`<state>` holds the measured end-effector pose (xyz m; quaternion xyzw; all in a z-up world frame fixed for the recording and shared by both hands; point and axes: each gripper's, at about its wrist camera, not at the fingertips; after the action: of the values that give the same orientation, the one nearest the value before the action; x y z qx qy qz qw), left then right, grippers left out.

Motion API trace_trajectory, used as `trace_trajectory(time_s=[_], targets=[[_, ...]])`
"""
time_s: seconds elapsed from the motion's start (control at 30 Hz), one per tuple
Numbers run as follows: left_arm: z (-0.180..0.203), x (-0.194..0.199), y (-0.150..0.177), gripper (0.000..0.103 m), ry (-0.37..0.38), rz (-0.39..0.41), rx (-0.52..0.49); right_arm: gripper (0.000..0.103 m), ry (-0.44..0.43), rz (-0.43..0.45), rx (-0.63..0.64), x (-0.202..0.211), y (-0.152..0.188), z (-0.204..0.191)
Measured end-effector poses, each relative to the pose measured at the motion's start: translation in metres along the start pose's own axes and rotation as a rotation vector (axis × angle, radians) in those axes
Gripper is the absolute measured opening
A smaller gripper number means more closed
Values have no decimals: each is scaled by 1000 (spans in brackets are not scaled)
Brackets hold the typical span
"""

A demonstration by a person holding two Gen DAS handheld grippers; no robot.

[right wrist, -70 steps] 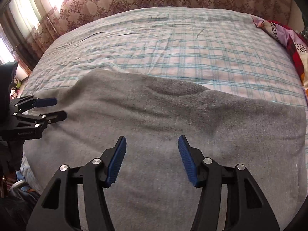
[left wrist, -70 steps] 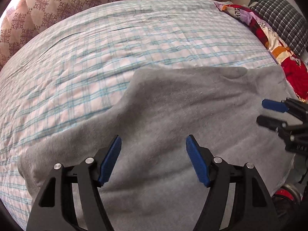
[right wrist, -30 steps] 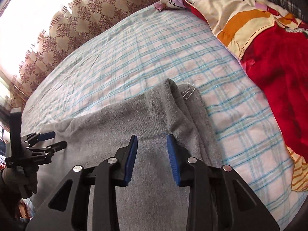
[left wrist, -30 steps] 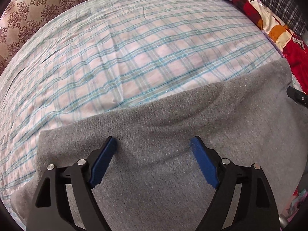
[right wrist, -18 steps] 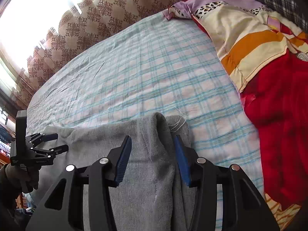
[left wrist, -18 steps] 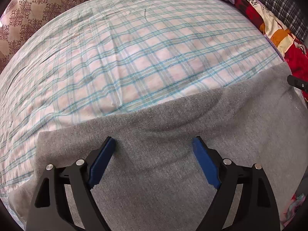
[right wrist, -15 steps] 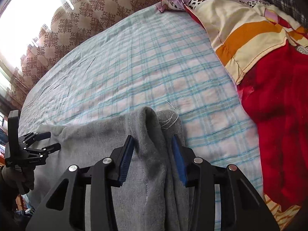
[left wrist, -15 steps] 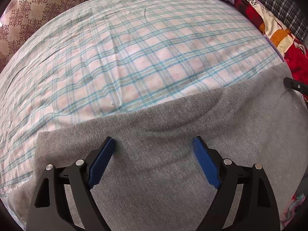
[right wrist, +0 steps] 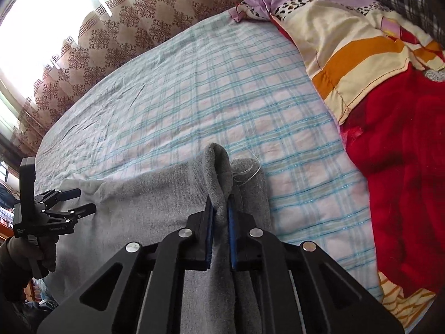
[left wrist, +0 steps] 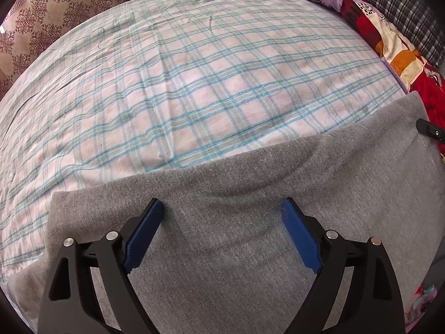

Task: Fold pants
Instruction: 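Grasp the edge of the sweatpants with the right tool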

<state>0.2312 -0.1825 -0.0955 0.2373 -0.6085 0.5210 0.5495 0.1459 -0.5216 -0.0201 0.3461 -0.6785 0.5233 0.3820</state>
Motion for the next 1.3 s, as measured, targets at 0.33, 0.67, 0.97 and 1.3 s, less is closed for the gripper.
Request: trace_trajectory(time_s=[0.33,0.67,0.97,1.3], targets=[[4,-19,-16,98,-30,36,-22,11,62,-12,-46,-26,2,14],[36,6,-17,98,22,79,-30,29,54,94,-123,45,34,34],[110,-5,-11,98,84,46,-214,28,127,69,32,47,79,8],[123,-10,-4,98,68,35,-201,40,-28,114,-260,83,100,74]])
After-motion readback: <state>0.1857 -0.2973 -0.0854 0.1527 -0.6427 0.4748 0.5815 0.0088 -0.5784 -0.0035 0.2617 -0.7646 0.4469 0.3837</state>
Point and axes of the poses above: each gripper's, at about its wrist camera, not at the fingertips, and x roughly against the way its jaws point, z to its right, y to its underside, and after that the axes turned 7 degrees about y, right-handed
